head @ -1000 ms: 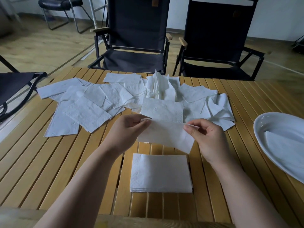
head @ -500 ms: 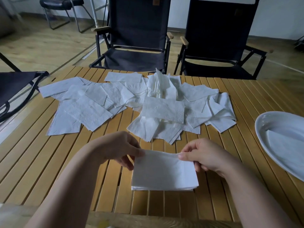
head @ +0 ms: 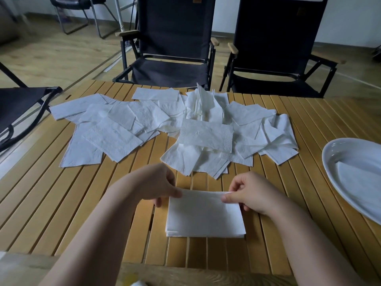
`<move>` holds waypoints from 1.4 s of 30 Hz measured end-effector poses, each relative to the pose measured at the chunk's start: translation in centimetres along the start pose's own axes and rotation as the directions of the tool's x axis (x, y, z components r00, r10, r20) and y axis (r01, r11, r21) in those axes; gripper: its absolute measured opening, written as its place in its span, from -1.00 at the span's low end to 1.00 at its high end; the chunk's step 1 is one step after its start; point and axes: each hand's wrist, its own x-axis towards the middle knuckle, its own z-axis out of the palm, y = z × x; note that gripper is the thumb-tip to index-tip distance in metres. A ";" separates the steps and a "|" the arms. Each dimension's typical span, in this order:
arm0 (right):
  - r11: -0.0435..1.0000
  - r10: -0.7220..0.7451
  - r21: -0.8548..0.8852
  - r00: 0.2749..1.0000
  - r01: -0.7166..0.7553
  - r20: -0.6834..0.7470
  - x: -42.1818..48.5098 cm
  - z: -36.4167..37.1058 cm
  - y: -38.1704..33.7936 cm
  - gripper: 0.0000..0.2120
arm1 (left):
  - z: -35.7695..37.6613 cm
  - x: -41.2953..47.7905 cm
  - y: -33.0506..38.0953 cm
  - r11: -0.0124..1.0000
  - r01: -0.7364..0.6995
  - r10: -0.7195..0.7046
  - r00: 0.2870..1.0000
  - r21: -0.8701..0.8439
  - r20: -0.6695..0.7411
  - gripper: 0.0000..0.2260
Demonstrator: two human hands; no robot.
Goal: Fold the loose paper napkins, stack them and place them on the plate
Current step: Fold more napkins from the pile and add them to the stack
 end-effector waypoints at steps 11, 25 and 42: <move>0.995 -0.097 -0.041 0.931 0.088 -0.351 1.3 0.3 0.1 -0.79 | 0.0 1.1 0.4 0.999 -0.034 0.024 0.906 -0.014 -0.422 -0.82; 0.945 -0.326 -0.120 0.886 0.303 -0.329 3.2 5.6 -3.8 -0.75 | 0.1 4.3 -2.6 0.972 -0.078 -0.089 0.748 -0.220 -0.658 -0.77; 0.905 -0.411 -0.027 0.855 0.425 -0.316 1.7 5.1 -3.3 -0.41 | 0.8 1.2 1.9 0.813 -0.385 0.145 0.860 -0.436 -0.489 -0.85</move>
